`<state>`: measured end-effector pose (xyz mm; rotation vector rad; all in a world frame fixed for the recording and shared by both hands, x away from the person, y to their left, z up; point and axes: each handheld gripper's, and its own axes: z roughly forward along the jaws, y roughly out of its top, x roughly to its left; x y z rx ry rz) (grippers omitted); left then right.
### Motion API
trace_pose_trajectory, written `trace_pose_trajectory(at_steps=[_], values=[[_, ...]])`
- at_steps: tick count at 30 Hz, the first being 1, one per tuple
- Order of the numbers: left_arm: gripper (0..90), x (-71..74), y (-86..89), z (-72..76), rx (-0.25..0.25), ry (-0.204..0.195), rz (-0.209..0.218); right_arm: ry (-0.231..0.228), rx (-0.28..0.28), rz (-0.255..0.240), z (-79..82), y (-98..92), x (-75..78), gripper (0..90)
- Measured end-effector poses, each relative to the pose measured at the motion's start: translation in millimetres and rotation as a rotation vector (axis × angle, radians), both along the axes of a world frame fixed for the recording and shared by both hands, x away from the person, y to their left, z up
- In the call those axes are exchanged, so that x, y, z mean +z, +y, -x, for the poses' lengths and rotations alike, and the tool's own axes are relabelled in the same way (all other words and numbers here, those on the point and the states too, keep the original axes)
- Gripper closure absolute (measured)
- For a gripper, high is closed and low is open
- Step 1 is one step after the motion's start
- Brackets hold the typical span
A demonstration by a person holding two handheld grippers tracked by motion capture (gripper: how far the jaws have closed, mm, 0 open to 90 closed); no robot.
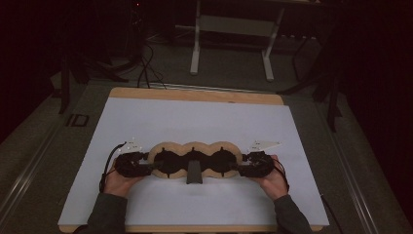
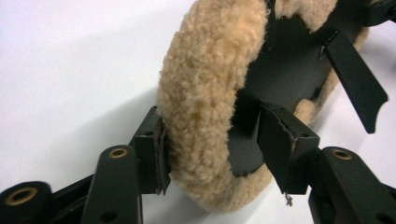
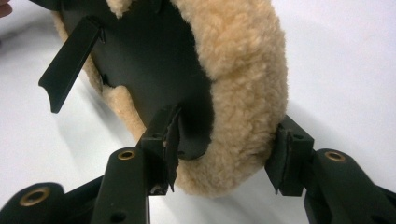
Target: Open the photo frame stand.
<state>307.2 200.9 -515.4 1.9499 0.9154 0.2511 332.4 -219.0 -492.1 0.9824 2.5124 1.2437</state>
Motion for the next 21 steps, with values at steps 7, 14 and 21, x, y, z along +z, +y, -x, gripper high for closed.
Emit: trace_pose_trajectory(at_steps=[7, 14, 21], values=[[52.6, 2.6, -0.9, 2.3, -0.018, -0.020, 0.002, 0.063, -0.025, -0.005, -2.6, -1.7, -8.5, 46.1], [52.9, 4.9, -3.0, 5.8, -0.021, -0.034, -0.020, 0.082, -0.039, -0.043, -0.2, -4.8, -10.0, 45.6], [54.0, 9.4, -6.0, 9.9, -0.036, -0.053, -0.050, 0.117, -0.077, -0.102, 2.4, -8.9, -11.2, 44.7]])
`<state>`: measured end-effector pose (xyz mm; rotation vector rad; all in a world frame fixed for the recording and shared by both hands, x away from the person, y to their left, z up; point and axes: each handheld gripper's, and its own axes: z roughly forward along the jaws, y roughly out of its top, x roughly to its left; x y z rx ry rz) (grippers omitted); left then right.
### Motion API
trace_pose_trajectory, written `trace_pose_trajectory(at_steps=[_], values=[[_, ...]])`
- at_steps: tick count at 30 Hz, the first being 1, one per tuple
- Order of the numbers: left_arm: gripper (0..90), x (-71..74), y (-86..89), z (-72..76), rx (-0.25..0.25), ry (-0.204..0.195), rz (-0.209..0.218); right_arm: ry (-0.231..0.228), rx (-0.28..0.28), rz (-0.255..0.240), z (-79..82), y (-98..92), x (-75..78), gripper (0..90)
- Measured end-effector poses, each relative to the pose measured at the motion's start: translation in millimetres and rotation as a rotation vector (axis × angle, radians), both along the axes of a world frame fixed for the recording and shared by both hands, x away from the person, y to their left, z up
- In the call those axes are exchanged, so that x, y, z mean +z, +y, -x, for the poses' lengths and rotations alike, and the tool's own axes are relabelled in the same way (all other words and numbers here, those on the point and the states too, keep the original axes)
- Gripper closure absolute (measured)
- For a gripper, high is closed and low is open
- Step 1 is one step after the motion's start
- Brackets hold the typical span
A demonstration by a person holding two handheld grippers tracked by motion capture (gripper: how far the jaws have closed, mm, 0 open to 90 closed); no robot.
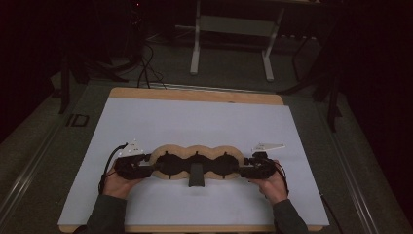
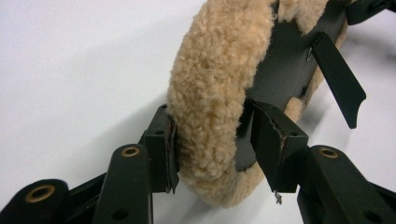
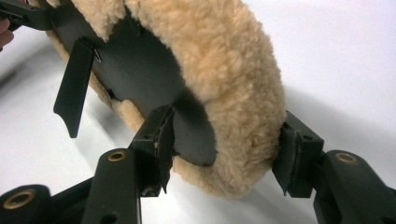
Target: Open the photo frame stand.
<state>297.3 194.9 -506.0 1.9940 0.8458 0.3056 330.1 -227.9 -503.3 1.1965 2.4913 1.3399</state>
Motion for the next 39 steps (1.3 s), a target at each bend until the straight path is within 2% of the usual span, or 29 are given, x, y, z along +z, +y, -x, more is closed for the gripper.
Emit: trace_pose_trajectory(at_steps=[9, 10, 15, 16, 23, 24, 29, 31, 32, 39], values=[[54.4, 1.4, -6.6, 0.7, 0.003, -0.012, -0.016, -0.032, -0.001, 0.022, 3.6, -4.1, 2.8, 45.0], [54.4, 1.5, -7.8, 0.4, 0.007, -0.017, -0.018, -0.050, -0.006, 0.036, 4.1, -4.1, 4.0, 45.0], [54.3, 3.9, -12.5, 0.5, 0.019, -0.057, -0.032, -0.076, -0.011, 0.044, 4.6, -5.7, 5.9, 45.0], [54.3, 4.9, -14.2, -0.6, 0.023, -0.068, -0.026, -0.096, -0.012, 0.050, 4.7, -6.9, 7.1, 44.9], [54.0, 5.5, -18.8, -6.9, 0.038, -0.100, -0.020, -0.122, -0.029, 0.052, 1.7, -9.8, 7.2, 44.7], [53.9, 5.4, -20.3, -9.3, 0.039, -0.109, -0.034, -0.128, -0.035, 0.070, 0.0, -9.0, 6.1, 44.4], [53.7, 4.4, -24.0, -16.1, 0.043, -0.122, -0.059, -0.135, -0.039, 0.091, -5.4, -8.2, 4.1, 44.1], [53.6, 3.8, -25.6, -20.6, 0.040, -0.132, -0.075, -0.162, -0.052, 0.112, -8.2, -7.2, 4.3, 44.1], [53.6, 3.4, -27.2, -23.5, 0.041, -0.156, -0.092, -0.173, -0.056, 0.120, -8.5, -6.9, 4.4, 44.1], [52.9, 2.0, -31.6, -31.6, 0.068, -0.176, -0.112, -0.214, -0.078, 0.136, -13.3, -5.8, 3.4, 43.8]])
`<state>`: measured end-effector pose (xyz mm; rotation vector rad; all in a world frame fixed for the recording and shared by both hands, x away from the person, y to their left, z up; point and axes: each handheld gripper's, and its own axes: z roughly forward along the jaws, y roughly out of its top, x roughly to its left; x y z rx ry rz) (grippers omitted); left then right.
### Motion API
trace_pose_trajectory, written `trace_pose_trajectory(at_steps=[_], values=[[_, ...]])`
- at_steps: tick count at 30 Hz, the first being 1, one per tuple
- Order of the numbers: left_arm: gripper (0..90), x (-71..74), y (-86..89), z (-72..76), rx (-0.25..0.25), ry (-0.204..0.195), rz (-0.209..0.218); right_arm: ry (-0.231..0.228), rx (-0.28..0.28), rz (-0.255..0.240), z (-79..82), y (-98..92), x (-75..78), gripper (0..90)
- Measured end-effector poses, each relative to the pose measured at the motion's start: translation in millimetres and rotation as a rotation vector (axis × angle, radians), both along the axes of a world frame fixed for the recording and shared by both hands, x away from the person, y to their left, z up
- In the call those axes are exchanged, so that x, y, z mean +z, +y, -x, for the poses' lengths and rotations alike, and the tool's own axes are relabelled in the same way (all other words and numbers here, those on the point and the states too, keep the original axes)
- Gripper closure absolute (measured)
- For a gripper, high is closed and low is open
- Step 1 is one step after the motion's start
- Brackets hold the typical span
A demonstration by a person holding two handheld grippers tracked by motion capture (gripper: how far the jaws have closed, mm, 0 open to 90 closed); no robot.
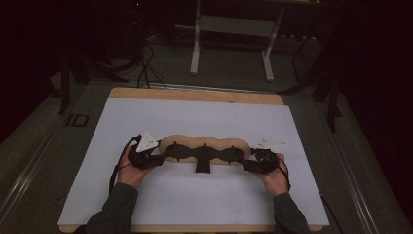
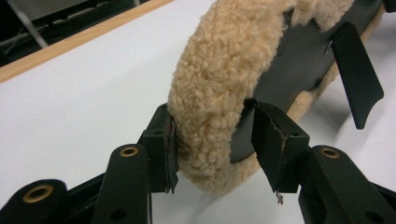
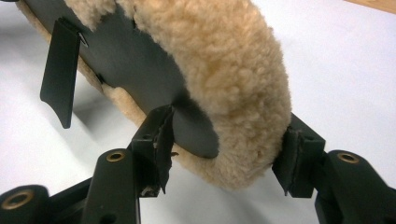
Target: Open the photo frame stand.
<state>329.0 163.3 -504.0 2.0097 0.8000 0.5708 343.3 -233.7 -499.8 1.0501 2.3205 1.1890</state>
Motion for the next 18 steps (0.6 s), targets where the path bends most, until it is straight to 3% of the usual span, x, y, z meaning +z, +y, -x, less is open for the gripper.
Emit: trace_pose_trajectory(at_steps=[6, 10, 18], values=[[51.8, -3.0, -1.0, -2.7, 0.018, 0.008, 0.018, 0.018, -0.019, -0.022, -4.3, -0.5, -4.8, 42.5], [51.0, -3.0, -0.9, 0.0, 0.021, 0.018, 0.026, 0.044, -0.024, -0.074, -4.0, -3.1, -5.4, 40.5], [49.7, -3.2, 1.8, 4.6, 0.014, 0.038, 0.053, 0.046, -0.007, -0.080, -0.1, -5.2, -5.1, 40.2]])
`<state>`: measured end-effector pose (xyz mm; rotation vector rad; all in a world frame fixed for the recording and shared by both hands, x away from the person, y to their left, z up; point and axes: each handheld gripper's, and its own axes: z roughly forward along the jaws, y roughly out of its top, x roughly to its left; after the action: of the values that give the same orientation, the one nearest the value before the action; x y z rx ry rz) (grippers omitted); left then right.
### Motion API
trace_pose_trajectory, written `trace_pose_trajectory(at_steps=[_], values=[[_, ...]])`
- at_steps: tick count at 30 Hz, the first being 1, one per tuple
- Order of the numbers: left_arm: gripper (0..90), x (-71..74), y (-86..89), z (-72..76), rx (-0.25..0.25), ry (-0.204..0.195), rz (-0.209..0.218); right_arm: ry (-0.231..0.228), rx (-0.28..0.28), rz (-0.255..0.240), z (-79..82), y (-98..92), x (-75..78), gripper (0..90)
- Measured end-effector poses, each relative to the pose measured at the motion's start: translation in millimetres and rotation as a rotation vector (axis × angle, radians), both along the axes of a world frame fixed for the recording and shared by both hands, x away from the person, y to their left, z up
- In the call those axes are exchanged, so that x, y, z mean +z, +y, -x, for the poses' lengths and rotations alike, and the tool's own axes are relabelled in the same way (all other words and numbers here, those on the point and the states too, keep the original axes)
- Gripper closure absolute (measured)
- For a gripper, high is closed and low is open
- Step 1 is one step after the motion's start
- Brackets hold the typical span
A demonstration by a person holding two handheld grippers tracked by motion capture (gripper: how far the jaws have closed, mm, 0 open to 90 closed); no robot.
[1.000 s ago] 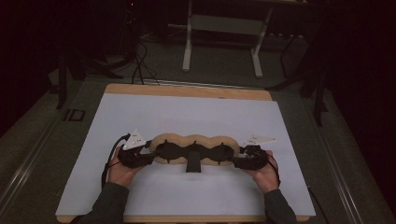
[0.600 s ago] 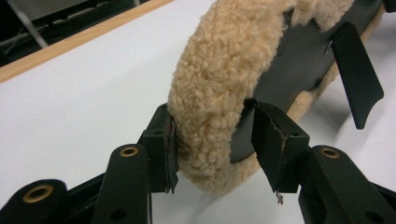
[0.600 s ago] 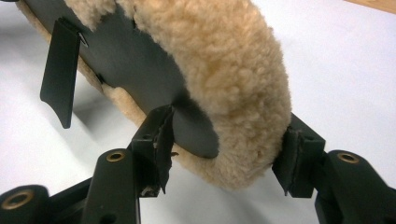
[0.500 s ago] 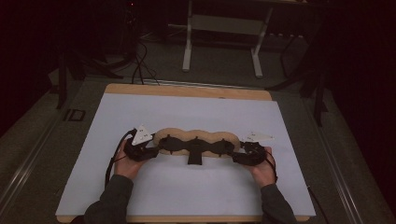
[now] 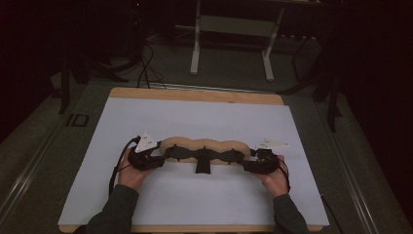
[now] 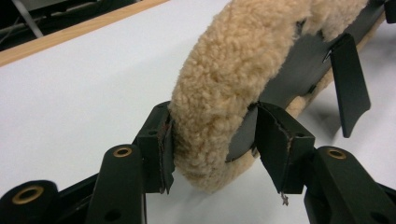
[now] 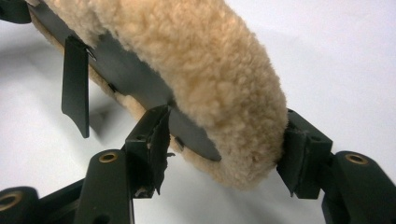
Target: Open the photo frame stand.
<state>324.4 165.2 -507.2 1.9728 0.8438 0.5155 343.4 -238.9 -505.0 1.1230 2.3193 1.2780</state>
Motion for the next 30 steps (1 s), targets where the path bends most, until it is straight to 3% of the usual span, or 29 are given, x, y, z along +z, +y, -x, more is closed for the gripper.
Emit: trace_pose_trajectory(at_steps=[9, 30], values=[[49.4, -0.6, 1.6, 4.8, 0.006, 0.012, 0.018, -0.005, 0.004, 0.011, 4.1, 0.5, 0.1, 39.8], [48.8, 1.0, -0.5, 15.3, 0.008, 0.010, -0.012, 0.002, -0.004, 0.008, 11.1, -0.1, -1.7, 38.1]])
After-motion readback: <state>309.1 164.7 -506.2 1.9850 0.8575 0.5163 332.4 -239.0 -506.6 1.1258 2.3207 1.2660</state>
